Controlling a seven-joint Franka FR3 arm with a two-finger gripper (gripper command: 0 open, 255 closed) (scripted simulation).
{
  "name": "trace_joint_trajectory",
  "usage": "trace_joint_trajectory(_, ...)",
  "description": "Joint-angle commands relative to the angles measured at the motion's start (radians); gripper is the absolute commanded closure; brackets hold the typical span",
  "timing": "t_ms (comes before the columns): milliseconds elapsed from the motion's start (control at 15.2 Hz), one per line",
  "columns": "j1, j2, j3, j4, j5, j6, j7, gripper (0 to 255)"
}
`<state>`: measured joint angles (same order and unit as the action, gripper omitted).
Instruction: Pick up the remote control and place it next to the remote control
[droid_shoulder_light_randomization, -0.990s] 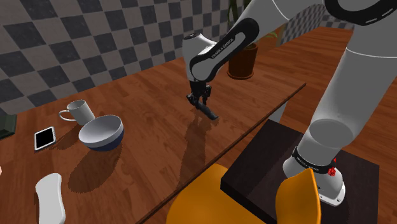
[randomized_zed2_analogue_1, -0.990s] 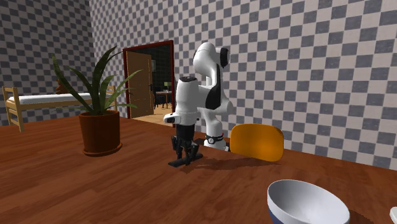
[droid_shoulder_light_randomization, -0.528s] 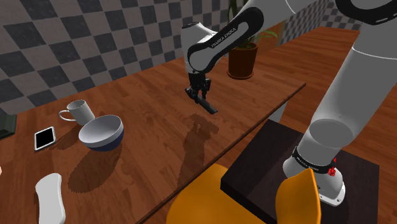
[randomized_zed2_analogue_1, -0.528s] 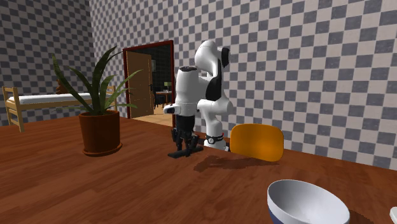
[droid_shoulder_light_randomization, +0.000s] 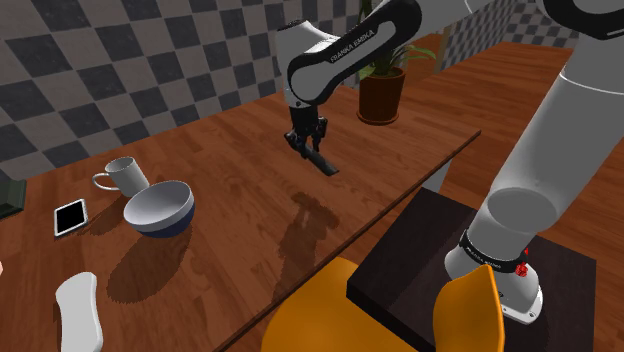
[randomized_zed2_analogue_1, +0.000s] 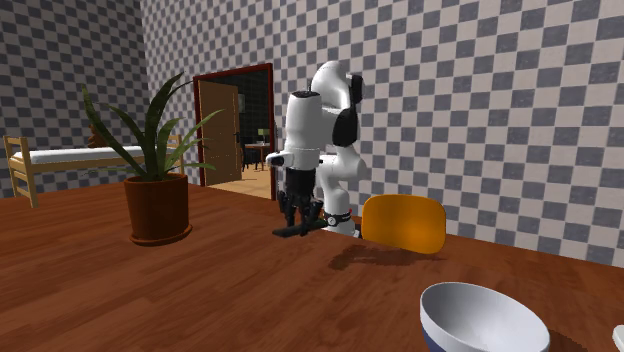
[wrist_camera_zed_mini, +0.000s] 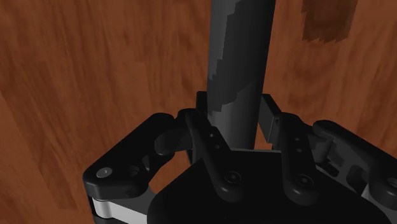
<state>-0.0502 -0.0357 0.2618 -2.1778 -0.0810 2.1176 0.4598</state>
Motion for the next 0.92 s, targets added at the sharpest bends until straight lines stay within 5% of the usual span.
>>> trace_joint_trajectory(0,0.024,0.014,0.026,0.018,-0.001,-0.008,0.052,255)
trace_joint_trajectory(858,0.195,0.190,0.170,0.232,-0.063,-0.086,0.388,255)
